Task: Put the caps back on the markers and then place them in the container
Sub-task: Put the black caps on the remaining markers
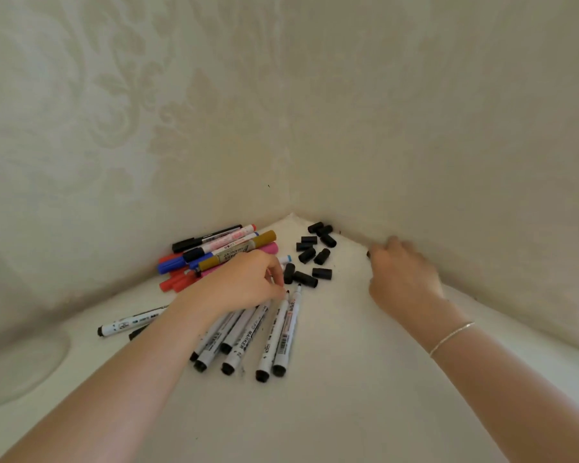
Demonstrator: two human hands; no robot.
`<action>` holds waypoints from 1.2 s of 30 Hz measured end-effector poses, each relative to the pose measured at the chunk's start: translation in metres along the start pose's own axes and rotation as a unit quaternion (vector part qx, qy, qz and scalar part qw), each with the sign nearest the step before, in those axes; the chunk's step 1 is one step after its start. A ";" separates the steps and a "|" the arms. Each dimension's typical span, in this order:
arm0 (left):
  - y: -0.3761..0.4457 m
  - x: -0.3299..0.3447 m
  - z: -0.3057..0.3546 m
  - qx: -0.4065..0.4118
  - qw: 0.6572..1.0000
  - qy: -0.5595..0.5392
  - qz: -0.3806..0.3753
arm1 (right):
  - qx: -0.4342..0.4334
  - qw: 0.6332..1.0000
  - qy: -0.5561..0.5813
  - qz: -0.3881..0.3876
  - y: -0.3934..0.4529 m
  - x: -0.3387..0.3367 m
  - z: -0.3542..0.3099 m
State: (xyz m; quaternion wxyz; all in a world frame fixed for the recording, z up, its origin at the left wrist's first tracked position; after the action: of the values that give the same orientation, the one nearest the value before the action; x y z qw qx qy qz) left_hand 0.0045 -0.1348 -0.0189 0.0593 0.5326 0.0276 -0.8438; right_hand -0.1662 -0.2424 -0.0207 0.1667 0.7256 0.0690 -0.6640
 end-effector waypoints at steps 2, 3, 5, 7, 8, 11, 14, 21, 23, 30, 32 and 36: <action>0.000 -0.002 -0.004 -0.010 1.000 0.000 -0.007 | -0.015 0.984 0.133 -0.114 -0.013 0.002 -0.020; 0.000 -0.002 -0.006 -0.017 1.000 -0.007 -0.017 | -0.021 0.961 0.198 -0.190 -0.020 0.005 -0.033; 0.001 -0.004 -0.007 -0.025 0.999 -0.016 -0.046 | -0.042 0.920 0.256 -0.295 -0.032 0.013 -0.057; 0.005 -0.008 -0.006 -0.029 0.997 -0.012 -0.071 | -0.078 0.921 0.214 -0.315 -0.040 0.020 -0.075; 0.008 -0.010 -0.005 -0.030 0.996 -0.013 -0.077 | -0.084 0.926 0.196 -0.311 -0.041 0.022 -0.081; 0.019 -0.019 -0.004 -0.033 0.997 -0.010 -0.063 | -0.076 0.943 0.152 -0.288 -0.039 0.024 -0.090; 0.032 -0.023 -0.004 -0.029 0.999 -0.015 -0.040 | -0.069 0.964 0.082 -0.244 -0.036 0.021 -0.094; 0.054 -0.025 -0.011 -0.027 0.999 -0.020 0.012 | -0.068 0.897 0.241 -0.364 -0.013 0.011 -0.070; 0.057 -0.025 -0.015 -0.028 0.999 -0.015 0.019 | -0.036 0.852 0.372 -0.366 0.001 0.003 -0.052; 0.061 -0.009 -0.016 -0.033 0.999 0.037 -0.018 | 0.074 0.668 0.661 -0.334 0.031 0.013 -0.022; 0.063 -0.003 -0.014 -0.045 0.996 0.064 -0.028 | 0.083 0.675 0.661 -0.318 0.032 0.017 -0.023; 0.064 0.003 -0.012 -0.050 0.995 0.075 -0.042 | 0.054 0.747 0.606 -0.268 0.032 0.017 -0.023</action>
State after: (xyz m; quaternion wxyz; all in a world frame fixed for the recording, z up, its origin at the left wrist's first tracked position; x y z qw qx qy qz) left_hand 0.0227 -0.1968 -0.0255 0.0481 0.5888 0.0968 -0.8010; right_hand -0.1327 -0.2671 -0.0314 -0.1345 0.9347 0.3117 -0.1052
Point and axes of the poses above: each hand's wrist, its own y-axis towards the middle knuckle, its own x-axis out of the palm, z = x × y, the point moved 5 cm from there along y, towards the middle knuckle, and after that the axes turned 15 degrees about x, right-handed, at the moved point
